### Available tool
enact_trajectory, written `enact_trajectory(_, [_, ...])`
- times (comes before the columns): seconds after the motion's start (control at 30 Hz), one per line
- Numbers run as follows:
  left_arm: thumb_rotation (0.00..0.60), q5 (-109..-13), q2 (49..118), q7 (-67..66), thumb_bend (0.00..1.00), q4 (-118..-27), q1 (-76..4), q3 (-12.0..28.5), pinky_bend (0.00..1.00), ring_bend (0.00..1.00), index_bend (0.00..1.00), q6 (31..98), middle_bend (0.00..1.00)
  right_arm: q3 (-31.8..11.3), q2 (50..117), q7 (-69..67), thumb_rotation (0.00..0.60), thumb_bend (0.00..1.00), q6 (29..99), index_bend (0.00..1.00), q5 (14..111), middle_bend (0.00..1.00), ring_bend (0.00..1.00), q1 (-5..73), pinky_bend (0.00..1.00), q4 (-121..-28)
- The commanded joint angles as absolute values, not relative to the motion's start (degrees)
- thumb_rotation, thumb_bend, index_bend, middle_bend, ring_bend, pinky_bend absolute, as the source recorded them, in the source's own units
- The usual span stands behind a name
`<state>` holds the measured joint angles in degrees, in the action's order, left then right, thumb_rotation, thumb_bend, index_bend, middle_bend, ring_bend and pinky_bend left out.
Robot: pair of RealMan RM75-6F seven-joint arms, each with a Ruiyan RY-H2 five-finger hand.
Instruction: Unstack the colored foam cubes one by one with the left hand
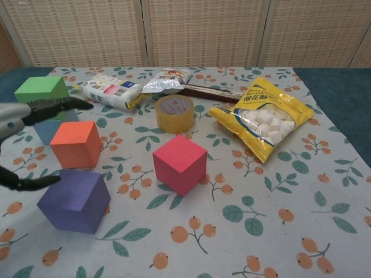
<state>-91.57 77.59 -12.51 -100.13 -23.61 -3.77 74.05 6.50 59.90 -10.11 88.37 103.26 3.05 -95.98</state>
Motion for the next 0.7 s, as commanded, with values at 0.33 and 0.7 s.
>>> enact_trajectory(0.33, [0.6,-73.4,78.4,-15.5,0.33,-78.2,-31.1,12.2,0.02,0.0,0.0,65.3,0.0,7.4,60.4,-7.2,0.6,0.27,87.8,0.0,104.8,0.0,0.0,2.9,0.0,-96.4])
enact_trajectory(0.7, [0.6,-67.9,79.5,-9.9,0.33,-72.3,-34.5,12.8,0.02,0.0,0.0,55.2,0.0,7.9,59.2,-5.6,0.6,0.27,84.4,0.0,103.1,0.0,0.0,3.7,0.0,-97.3])
